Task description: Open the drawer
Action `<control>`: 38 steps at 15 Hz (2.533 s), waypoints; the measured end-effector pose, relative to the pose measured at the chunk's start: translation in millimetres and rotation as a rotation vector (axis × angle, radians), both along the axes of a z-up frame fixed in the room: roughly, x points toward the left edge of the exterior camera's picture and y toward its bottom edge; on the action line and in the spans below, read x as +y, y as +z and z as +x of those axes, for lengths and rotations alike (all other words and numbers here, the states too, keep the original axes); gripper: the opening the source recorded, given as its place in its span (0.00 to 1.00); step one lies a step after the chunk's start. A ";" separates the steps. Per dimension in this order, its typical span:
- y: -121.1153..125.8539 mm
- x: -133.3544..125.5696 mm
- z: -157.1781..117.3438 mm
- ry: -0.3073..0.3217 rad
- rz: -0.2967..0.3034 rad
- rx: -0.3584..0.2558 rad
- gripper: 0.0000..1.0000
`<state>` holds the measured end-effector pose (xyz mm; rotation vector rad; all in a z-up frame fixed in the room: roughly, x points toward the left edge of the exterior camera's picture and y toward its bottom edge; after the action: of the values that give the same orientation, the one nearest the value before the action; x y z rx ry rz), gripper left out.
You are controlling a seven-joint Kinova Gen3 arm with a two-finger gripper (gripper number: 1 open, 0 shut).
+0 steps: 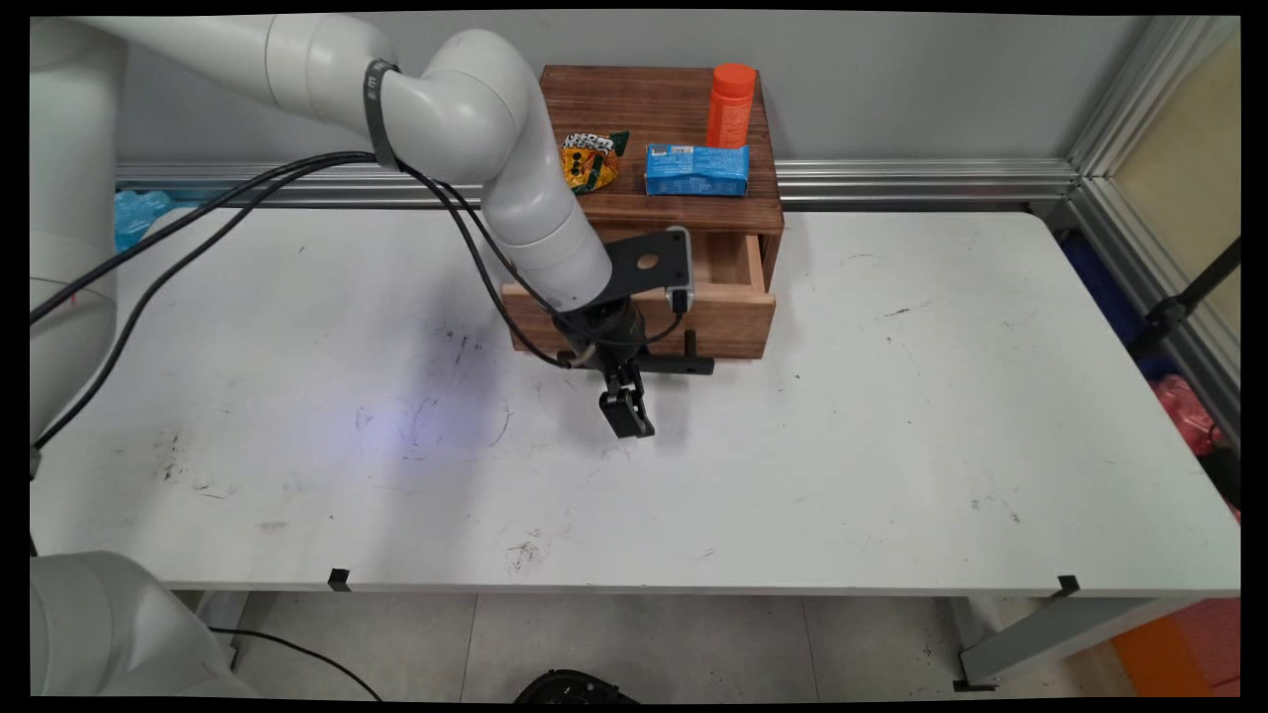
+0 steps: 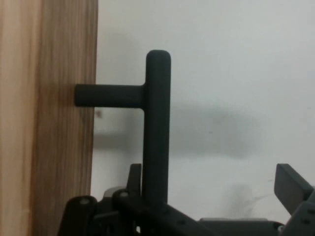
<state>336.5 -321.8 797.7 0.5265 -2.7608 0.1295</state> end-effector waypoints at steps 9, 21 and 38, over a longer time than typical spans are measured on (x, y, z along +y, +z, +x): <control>5.6 36.5 -18.0 0.000 0.062 0.021 1.00; 9.2 67.6 -33.9 -0.011 0.086 0.008 1.00; 24.8 77.3 -49.5 0.038 0.007 -0.065 1.00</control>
<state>286.9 -244.5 822.6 0.5873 -2.8163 0.1483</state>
